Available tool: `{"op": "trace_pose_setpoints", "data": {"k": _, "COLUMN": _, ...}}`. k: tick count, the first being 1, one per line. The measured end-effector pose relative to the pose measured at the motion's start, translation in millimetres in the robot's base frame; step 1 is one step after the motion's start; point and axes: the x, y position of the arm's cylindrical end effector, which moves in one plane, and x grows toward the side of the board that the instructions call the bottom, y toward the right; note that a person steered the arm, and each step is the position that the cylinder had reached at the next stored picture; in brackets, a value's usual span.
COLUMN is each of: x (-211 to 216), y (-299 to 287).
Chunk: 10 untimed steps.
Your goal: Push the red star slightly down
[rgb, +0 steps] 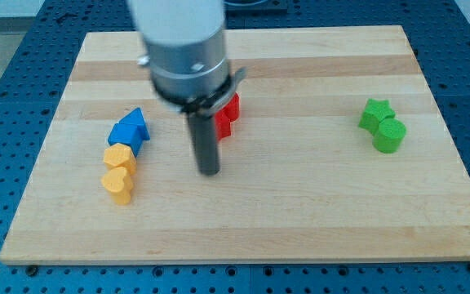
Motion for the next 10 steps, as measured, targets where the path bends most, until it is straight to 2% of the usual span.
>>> {"op": "trace_pose_setpoints", "data": {"k": 2, "x": -10, "y": -2}}
{"op": "trace_pose_setpoints", "data": {"k": 4, "x": 9, "y": -40}}
{"op": "trace_pose_setpoints", "data": {"k": 7, "x": -71, "y": -40}}
{"op": "trace_pose_setpoints", "data": {"k": 8, "x": -69, "y": 18}}
{"op": "trace_pose_setpoints", "data": {"k": 9, "x": -64, "y": 42}}
{"op": "trace_pose_setpoints", "data": {"k": 10, "x": -23, "y": 7}}
